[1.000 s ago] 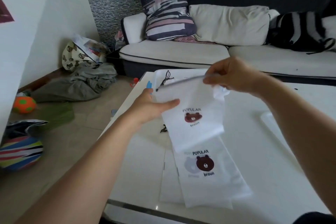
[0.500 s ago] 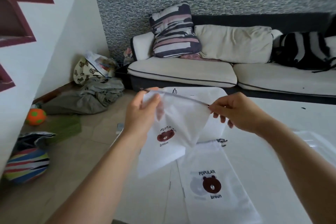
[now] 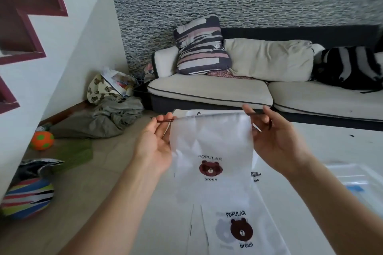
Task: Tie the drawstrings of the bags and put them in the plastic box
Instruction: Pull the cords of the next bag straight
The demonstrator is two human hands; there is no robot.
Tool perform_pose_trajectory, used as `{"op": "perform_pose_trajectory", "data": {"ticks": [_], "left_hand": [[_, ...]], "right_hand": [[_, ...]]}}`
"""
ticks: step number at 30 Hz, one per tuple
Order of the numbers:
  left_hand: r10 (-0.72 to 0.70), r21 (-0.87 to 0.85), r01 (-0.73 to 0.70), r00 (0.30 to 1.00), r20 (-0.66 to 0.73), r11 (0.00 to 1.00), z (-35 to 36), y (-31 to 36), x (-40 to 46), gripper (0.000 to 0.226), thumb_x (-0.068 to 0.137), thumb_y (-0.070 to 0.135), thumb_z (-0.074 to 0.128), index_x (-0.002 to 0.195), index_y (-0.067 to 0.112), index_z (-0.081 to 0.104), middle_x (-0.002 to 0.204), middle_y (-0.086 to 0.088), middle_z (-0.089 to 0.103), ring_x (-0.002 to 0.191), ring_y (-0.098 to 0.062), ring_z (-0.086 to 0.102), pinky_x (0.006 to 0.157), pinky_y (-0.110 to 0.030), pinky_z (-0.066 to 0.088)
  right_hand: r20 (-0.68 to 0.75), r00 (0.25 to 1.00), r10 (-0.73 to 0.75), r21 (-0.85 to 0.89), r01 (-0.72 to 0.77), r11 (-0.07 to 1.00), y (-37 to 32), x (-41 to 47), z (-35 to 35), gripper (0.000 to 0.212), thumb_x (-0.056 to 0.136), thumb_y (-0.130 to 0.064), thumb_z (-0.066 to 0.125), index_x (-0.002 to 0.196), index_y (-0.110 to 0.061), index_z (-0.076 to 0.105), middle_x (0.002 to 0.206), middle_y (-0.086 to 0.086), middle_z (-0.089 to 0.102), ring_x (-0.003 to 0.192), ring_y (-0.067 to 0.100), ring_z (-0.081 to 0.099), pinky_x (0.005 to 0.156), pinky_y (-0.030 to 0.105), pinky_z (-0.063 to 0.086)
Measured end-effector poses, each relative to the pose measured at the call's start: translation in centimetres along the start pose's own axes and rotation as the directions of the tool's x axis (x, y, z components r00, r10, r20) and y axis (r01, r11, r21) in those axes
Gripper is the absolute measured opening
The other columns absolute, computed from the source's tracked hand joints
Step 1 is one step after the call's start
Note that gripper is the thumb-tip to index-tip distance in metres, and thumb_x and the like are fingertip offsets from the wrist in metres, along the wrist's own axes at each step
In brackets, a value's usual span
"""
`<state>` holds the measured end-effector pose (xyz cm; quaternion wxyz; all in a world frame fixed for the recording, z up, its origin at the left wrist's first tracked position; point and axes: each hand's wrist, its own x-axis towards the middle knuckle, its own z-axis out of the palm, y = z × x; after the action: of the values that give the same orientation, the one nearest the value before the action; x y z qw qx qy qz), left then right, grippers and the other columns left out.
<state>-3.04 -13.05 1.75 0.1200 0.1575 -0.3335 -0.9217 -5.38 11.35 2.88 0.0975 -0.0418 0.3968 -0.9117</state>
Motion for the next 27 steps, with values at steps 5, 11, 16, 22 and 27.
{"op": "perform_pose_trajectory", "data": {"ticks": [5, 11, 16, 22, 27], "left_hand": [[0.064, -0.188, -0.071, 0.997, -0.044, 0.98, -0.2, 2.7, 0.2, 0.031, 0.106, 0.017, 0.044, 0.076, 0.012, 0.052, 0.059, 0.001, 0.056, 0.055, -0.01, 0.061, 0.081, -0.029, 0.056], [0.205, -0.108, -0.222, 0.968, -0.145, 0.969, -1.4, 5.1, 0.4, 0.03, 0.107, 0.024, 0.042, 0.082, 0.015, 0.054, 0.06, 0.005, 0.039, 0.048, -0.007, 0.037, 0.056, -0.02, 0.047], [0.219, 0.236, -0.252, 0.963, 0.157, 0.939, 1.9, 1.5, -2.7, 0.037, 0.107, 0.04, 0.036, 0.076, 0.022, 0.048, 0.052, 0.009, 0.024, 0.043, -0.006, 0.019, 0.04, -0.018, 0.019], [-0.041, 0.501, -0.184, 0.914, 0.404, 0.846, 4.1, -1.2, -5.5, 0.028, 0.101, 0.022, 0.035, 0.076, 0.017, 0.047, 0.071, -0.001, 0.017, 0.058, -0.015, 0.01, 0.048, -0.026, 0.01], [-0.022, 0.578, -0.288, 0.883, 0.47, 0.764, 3.2, -2.4, -5.8, 0.042, 0.106, 0.024, 0.046, 0.069, 0.024, 0.068, 0.064, 0.002, 0.035, 0.05, -0.011, 0.023, 0.041, -0.019, 0.021]], "right_hand": [[-0.094, 0.994, -0.047, 0.135, 0.059, 0.989, -1.8, 1.0, -0.2, 0.025, 0.099, -0.017, 0.047, 0.074, -0.019, 0.046, 0.056, -0.003, 0.047, 0.05, 0.009, 0.034, 0.042, 0.016, 0.03], [-0.209, 0.968, -0.141, -0.006, 0.143, 0.99, -2.6, 1.6, -1.7, 0.031, 0.103, -0.016, 0.047, 0.073, -0.02, 0.042, 0.054, -0.003, 0.035, 0.046, 0.01, 0.027, 0.042, 0.019, 0.023], [0.118, 0.987, -0.105, -0.39, 0.143, 0.91, -1.3, -0.4, 2.4, 0.036, 0.095, -0.033, 0.059, 0.067, -0.017, 0.041, 0.059, 0.0, 0.034, 0.053, 0.012, 0.032, 0.047, 0.022, 0.025], [0.442, 0.896, -0.033, -0.504, 0.278, 0.818, -0.4, -2.9, 6.1, 0.017, 0.081, -0.017, 0.066, 0.09, -0.003, 0.066, 0.074, 0.007, 0.068, 0.056, 0.011, 0.043, 0.053, 0.02, 0.03], [0.486, 0.848, -0.209, -0.509, 0.47, 0.721, 0.1, -2.5, 6.8, 0.039, 0.088, -0.009, 0.066, 0.126, -0.012, 0.059, 0.087, 0.008, 0.078, 0.063, 0.01, 0.058, 0.058, 0.018, 0.044]]}}
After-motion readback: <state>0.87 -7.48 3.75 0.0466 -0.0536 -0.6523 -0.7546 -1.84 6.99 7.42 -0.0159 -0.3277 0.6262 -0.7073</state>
